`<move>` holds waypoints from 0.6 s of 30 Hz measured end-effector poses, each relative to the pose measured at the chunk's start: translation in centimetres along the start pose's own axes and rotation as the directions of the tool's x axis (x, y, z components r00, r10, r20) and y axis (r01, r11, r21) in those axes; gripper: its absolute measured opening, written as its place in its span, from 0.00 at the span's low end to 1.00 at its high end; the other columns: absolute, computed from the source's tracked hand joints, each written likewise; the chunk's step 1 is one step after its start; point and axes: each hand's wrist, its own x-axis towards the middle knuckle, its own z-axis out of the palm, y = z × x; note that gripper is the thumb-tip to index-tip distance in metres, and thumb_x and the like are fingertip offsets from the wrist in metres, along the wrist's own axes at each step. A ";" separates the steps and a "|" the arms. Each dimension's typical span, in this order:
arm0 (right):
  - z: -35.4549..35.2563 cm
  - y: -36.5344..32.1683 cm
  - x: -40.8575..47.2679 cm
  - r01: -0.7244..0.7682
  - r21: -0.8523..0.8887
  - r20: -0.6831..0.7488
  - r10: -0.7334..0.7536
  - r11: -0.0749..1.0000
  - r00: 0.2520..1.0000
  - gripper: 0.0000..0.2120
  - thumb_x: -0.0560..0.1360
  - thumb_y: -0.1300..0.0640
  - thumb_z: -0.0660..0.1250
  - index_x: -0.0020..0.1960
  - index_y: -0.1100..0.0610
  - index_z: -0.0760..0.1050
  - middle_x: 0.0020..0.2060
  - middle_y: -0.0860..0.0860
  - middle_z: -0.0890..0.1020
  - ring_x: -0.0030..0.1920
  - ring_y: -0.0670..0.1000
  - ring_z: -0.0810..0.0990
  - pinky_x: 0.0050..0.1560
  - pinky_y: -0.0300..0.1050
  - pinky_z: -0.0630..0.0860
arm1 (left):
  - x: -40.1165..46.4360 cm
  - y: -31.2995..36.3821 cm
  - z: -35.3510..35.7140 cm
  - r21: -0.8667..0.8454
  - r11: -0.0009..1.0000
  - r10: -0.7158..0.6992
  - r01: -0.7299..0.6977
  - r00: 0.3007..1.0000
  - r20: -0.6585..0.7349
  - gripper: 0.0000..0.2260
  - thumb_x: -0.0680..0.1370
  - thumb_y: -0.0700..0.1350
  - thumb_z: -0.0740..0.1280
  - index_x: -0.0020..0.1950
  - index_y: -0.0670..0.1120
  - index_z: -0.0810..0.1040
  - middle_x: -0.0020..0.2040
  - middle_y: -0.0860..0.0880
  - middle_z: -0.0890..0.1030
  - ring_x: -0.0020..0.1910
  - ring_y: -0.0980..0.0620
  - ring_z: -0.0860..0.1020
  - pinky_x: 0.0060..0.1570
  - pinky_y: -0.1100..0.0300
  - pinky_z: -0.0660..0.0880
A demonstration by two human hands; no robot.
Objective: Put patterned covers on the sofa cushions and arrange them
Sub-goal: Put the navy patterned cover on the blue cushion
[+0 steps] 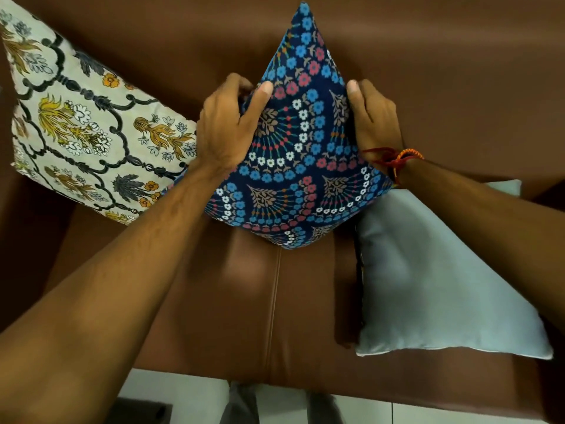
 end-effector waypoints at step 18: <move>-18.9 26.6 -35.1 0.331 -0.703 0.547 0.181 0.630 0.817 0.59 0.65 0.41 0.70 0.84 0.60 0.40 0.84 0.59 0.47 0.84 0.62 0.49 0.81 0.62 0.56 | -23.7 9.0 22.0 0.218 0.595 0.294 -0.773 0.462 0.837 0.51 0.73 0.34 0.71 0.85 0.49 0.41 0.86 0.48 0.42 0.85 0.44 0.42 0.79 0.31 0.48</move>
